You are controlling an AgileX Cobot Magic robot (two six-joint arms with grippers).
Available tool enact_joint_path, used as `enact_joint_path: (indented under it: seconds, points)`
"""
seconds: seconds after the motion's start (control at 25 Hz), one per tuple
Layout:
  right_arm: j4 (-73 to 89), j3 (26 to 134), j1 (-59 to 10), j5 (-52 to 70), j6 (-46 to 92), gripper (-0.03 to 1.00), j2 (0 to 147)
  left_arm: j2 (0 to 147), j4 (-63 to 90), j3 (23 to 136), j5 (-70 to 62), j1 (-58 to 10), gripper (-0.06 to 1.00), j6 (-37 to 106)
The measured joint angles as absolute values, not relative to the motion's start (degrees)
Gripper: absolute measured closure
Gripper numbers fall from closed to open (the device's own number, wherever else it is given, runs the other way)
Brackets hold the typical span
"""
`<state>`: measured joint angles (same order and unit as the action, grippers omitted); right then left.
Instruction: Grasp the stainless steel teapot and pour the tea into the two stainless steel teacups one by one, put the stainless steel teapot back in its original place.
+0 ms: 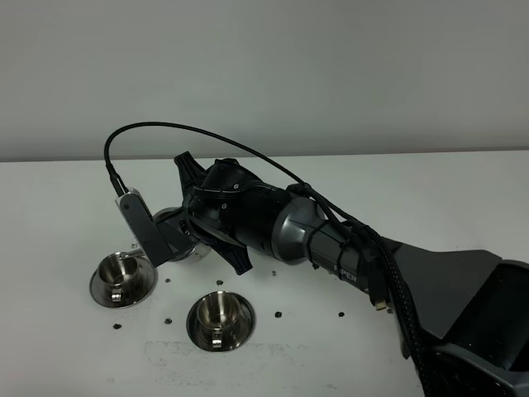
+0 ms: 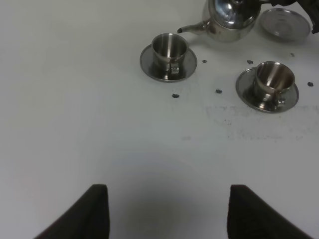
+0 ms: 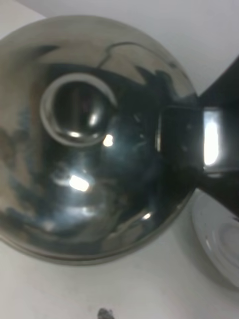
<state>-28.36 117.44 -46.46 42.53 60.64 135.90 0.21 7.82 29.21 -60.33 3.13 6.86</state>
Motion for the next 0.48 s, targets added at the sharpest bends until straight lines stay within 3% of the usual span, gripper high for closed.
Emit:
enact_joint_path:
  seconds: [0.48]
  points:
    - [-32.07, 117.44, -47.63, 41.17, 61.73, 0.77, 135.95, 0.21, 7.82, 29.21, -60.33, 3.13, 0.37, 6.91]
